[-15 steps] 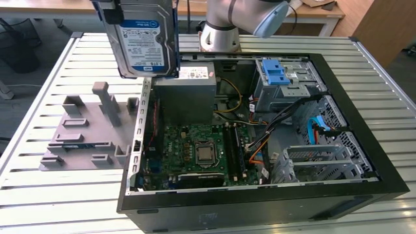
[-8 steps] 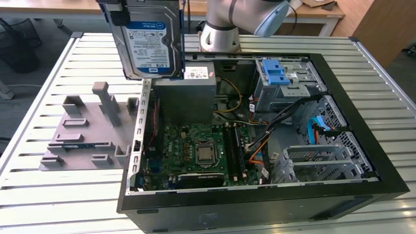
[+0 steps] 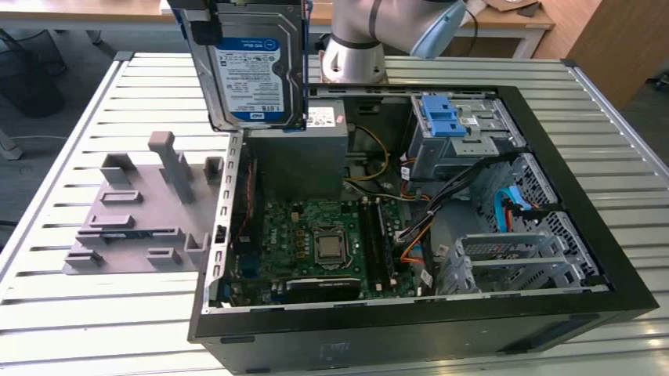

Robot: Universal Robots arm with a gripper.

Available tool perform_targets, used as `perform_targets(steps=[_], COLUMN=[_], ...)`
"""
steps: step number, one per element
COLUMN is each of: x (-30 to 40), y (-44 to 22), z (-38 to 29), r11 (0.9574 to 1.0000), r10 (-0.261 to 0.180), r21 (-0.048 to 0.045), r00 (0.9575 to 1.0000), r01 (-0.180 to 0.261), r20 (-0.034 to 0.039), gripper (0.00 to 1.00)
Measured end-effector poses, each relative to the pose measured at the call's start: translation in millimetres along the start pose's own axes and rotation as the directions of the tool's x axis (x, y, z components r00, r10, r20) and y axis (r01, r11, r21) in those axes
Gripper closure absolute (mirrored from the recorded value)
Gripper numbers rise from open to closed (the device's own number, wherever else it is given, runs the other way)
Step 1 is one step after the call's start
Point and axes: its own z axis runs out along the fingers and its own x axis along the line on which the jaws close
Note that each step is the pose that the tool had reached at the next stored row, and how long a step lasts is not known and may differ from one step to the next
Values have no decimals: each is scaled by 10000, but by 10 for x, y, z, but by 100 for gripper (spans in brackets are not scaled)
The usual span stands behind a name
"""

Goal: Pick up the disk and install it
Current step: 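Pick up the disk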

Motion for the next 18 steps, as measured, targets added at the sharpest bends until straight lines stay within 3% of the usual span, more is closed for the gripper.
perform_targets(steps=[18], x=[132], y=[-273], z=[-6], r11=[10000], r10=[0], r21=[0], r00=[10000], r01=[0], r20=[0], gripper=[64])
